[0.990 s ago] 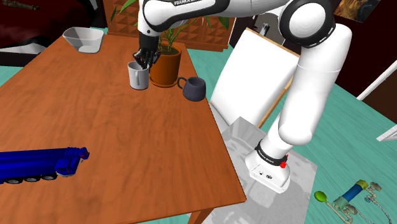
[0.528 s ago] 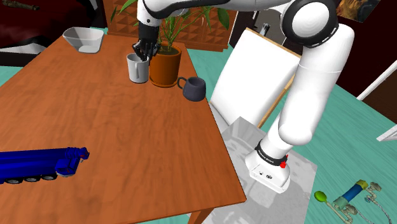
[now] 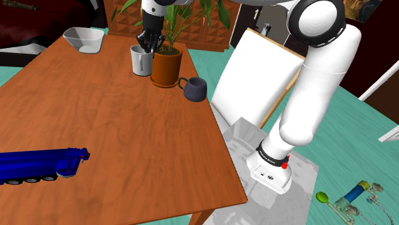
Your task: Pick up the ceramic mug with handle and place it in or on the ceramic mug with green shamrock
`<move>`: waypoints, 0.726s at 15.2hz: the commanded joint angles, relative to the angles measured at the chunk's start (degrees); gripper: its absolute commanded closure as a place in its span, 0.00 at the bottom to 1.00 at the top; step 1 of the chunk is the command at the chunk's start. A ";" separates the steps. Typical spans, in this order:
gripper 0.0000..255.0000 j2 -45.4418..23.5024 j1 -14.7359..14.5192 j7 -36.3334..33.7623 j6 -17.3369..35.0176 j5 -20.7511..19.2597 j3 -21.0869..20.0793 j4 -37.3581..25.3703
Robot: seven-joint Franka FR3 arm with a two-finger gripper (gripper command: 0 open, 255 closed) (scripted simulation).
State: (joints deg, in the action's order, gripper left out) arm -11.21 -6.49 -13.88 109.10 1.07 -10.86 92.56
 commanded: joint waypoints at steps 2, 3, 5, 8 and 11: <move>1.00 4.31 2.17 3.54 0.46 1.31 1.14 4.85; 1.00 5.69 2.89 4.81 0.61 1.72 1.60 6.42; 1.00 8.29 4.26 7.39 0.78 2.45 2.64 9.31; 1.00 11.82 6.17 11.31 0.76 3.31 4.42 13.05; 1.00 14.88 7.99 15.26 0.46 3.86 6.39 16.10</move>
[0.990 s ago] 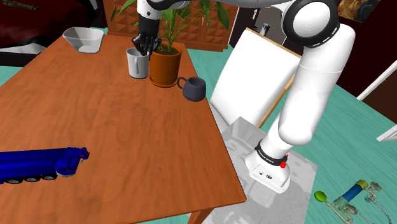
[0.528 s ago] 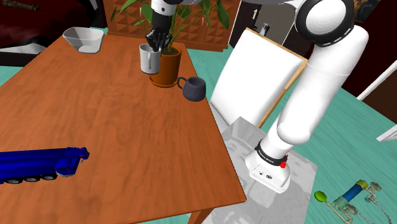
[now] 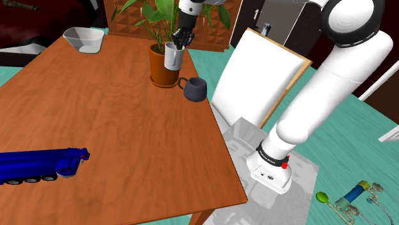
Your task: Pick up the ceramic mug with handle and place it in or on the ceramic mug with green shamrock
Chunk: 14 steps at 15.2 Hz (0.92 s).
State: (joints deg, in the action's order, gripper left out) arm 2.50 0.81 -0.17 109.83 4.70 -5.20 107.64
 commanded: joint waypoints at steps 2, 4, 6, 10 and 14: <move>1.00 2.97 1.86 4.18 -0.58 0.44 2.15 2.71; 1.00 4.55 3.02 6.82 -0.98 0.53 3.62 4.12; 1.00 5.92 4.17 9.46 -1.44 0.52 5.15 5.26; 1.00 7.54 5.88 13.48 -1.47 0.37 7.51 7.19; 1.00 7.26 5.86 13.75 1.58 0.48 7.51 9.99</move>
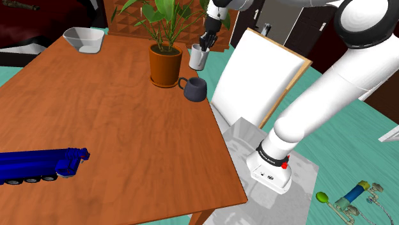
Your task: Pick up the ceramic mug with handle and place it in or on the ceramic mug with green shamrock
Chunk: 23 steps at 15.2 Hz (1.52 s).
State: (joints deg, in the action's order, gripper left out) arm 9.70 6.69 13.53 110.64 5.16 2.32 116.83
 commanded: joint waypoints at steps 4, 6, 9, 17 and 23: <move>1.00 -0.41 -0.04 0.34 3.82 0.17 -0.02 3.39; 1.00 -0.72 -0.05 0.49 5.35 0.25 -0.03 4.61; 1.00 -1.28 -0.07 0.72 7.65 0.38 -0.03 6.36; 1.00 -2.17 -0.11 1.05 10.63 0.59 -0.03 8.47; 0.00 -2.18 -0.11 1.04 10.63 0.59 -0.04 8.46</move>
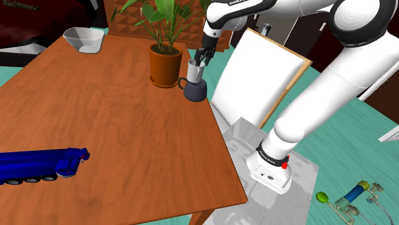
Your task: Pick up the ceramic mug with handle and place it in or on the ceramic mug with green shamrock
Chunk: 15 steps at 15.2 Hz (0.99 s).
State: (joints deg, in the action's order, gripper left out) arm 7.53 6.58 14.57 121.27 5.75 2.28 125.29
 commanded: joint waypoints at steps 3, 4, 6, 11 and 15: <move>0.00 0.00 0.00 0.00 0.00 0.00 0.00 0.00; 0.00 0.74 0.08 -0.08 -1.91 -0.15 0.08 -1.17; 0.00 1.97 0.23 -0.22 -5.72 -0.40 0.23 -3.74; 0.00 2.38 0.29 -0.27 -7.22 -0.49 0.29 -4.83; 0.00 2.38 0.29 -0.27 -7.21 -0.49 0.29 -4.82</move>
